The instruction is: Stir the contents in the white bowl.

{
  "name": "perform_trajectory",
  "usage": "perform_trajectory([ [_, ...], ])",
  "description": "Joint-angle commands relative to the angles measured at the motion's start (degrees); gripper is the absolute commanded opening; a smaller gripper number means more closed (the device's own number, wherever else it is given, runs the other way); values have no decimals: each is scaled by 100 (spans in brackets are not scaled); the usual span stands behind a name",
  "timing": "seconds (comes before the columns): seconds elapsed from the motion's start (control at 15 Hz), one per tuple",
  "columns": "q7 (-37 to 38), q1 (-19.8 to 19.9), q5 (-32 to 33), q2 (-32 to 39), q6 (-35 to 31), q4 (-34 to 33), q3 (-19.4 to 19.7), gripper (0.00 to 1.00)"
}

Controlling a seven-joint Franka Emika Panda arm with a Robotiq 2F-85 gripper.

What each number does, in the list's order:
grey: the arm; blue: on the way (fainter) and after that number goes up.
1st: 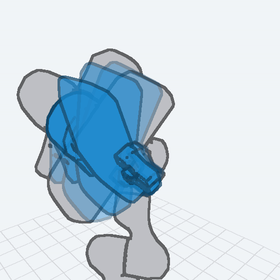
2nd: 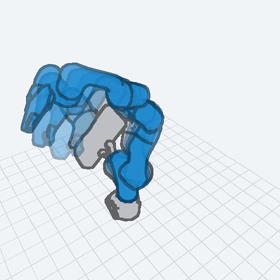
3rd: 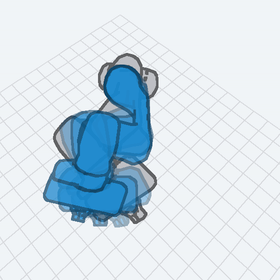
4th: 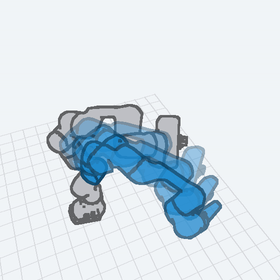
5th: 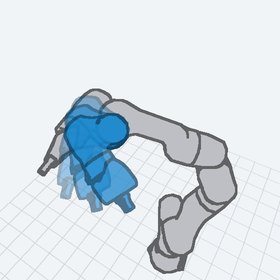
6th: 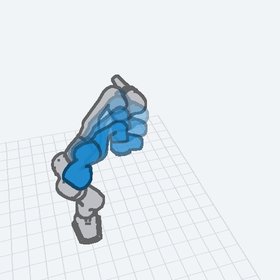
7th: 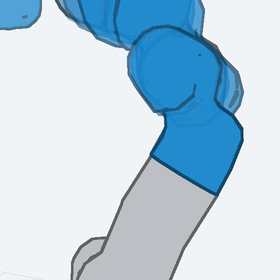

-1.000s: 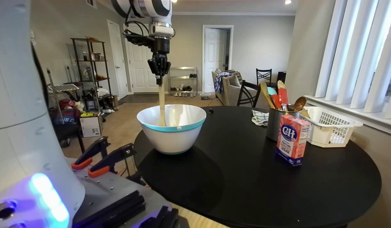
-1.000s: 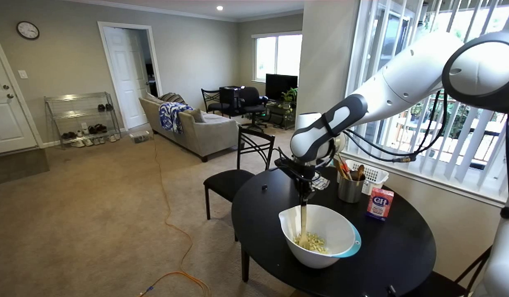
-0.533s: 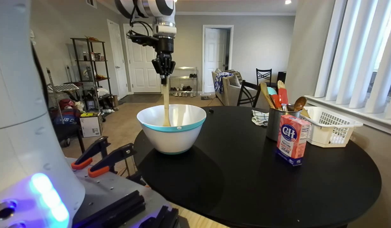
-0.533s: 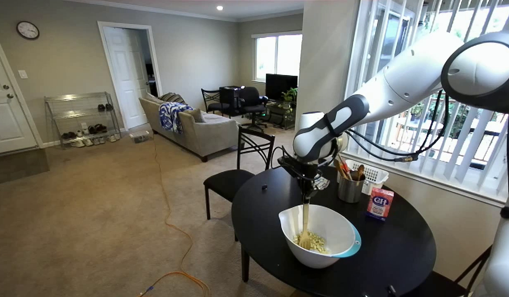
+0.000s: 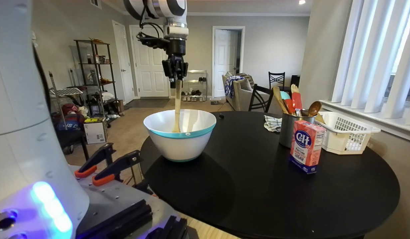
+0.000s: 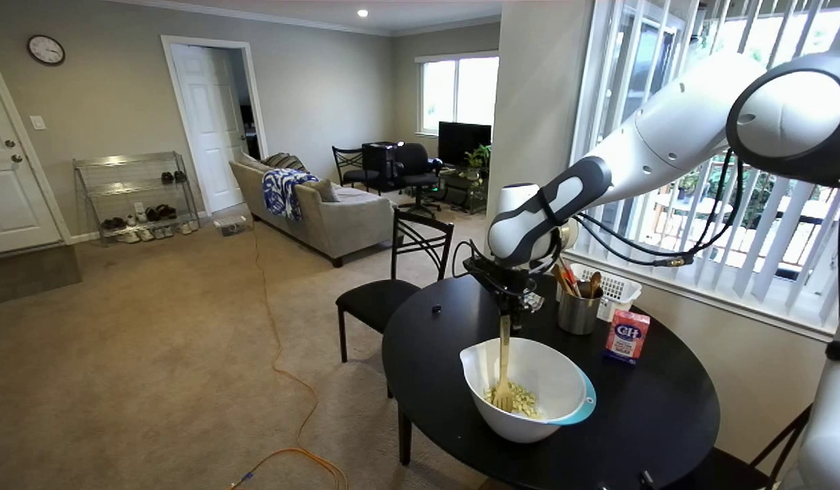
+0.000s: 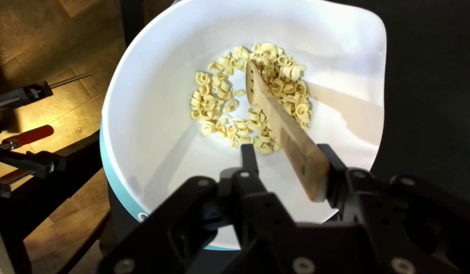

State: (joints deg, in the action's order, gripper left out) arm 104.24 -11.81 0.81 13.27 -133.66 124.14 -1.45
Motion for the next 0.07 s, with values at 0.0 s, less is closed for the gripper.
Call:
perform_trajectory([
  [0.0, 238, 7, 186, 1, -62, 23, 3, 81],
])
